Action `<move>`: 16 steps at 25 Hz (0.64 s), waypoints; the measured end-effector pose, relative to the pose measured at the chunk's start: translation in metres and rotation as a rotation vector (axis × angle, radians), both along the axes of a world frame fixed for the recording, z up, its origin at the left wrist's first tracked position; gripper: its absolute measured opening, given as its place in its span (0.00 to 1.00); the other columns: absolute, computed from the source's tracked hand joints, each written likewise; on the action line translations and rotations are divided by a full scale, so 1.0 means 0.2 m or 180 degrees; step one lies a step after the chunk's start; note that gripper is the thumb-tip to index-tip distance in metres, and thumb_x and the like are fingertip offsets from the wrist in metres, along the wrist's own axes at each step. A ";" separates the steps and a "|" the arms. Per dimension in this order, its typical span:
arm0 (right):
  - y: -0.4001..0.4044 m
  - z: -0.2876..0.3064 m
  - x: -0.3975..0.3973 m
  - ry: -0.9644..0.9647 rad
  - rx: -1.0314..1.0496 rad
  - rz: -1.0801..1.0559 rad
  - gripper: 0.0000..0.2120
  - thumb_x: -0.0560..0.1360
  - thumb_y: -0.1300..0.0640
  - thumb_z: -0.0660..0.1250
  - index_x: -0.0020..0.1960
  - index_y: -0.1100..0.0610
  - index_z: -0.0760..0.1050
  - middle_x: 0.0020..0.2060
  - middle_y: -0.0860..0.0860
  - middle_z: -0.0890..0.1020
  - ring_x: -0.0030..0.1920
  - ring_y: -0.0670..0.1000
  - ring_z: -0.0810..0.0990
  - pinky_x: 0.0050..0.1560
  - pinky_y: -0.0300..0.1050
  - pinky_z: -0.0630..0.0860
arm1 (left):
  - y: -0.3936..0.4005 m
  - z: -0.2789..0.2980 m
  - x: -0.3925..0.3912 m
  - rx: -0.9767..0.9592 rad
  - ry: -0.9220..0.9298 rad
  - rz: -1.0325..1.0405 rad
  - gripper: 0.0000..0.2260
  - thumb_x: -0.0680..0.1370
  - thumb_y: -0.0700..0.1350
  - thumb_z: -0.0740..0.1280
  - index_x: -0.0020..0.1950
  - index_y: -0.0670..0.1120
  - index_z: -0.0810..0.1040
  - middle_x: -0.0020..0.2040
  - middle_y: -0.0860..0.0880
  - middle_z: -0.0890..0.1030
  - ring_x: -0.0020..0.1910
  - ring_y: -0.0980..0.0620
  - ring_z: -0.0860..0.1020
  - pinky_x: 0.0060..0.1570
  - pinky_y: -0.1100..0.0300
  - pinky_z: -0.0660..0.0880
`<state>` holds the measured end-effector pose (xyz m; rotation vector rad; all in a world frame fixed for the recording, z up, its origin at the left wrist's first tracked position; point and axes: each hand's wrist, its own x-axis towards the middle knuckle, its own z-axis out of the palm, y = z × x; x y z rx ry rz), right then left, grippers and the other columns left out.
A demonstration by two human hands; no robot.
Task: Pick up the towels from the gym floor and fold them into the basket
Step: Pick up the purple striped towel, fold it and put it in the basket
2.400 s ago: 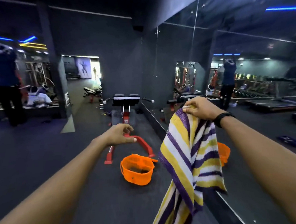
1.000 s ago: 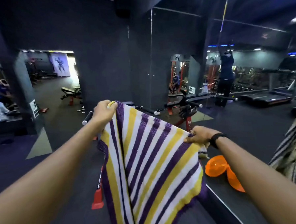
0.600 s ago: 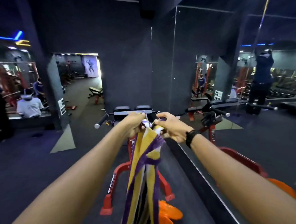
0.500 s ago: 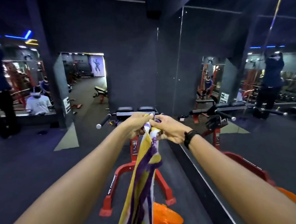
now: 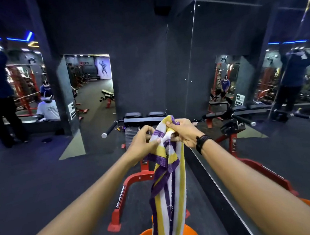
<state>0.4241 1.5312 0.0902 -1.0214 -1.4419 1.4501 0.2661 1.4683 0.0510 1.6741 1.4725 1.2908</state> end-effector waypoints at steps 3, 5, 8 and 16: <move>0.06 0.02 -0.02 0.0100 -0.0018 -0.0221 0.09 0.79 0.60 0.64 0.41 0.59 0.70 0.32 0.54 0.72 0.20 0.43 0.74 0.24 0.39 0.77 | 0.03 -0.03 -0.04 0.0668 0.0553 0.0128 0.11 0.74 0.37 0.68 0.40 0.51 0.70 0.34 0.50 0.76 0.32 0.58 0.69 0.35 0.59 0.69; 0.08 0.03 -0.04 0.0169 -0.0054 -0.0286 0.09 0.79 0.60 0.64 0.41 0.59 0.69 0.32 0.54 0.72 0.20 0.43 0.75 0.25 0.41 0.78 | 0.02 -0.03 0.00 0.0770 0.0745 0.0071 0.05 0.74 0.41 0.70 0.41 0.50 0.79 0.33 0.54 0.78 0.31 0.62 0.71 0.35 0.64 0.68; 0.09 0.04 -0.08 0.0281 -0.0090 -0.0445 0.11 0.79 0.60 0.64 0.39 0.59 0.68 0.31 0.55 0.73 0.21 0.45 0.76 0.26 0.42 0.80 | 0.03 -0.03 0.05 0.0494 0.1074 0.0347 0.18 0.67 0.64 0.71 0.43 0.51 0.82 0.36 0.56 0.78 0.37 0.61 0.76 0.37 0.63 0.72; 0.13 0.04 -0.02 0.0315 -0.0084 -0.0733 0.07 0.78 0.65 0.63 0.42 0.61 0.68 0.33 0.58 0.75 0.22 0.49 0.80 0.26 0.44 0.80 | 0.17 -0.01 0.04 0.0769 0.0843 0.0751 0.12 0.73 0.43 0.63 0.30 0.44 0.74 0.28 0.50 0.72 0.29 0.54 0.69 0.31 0.59 0.62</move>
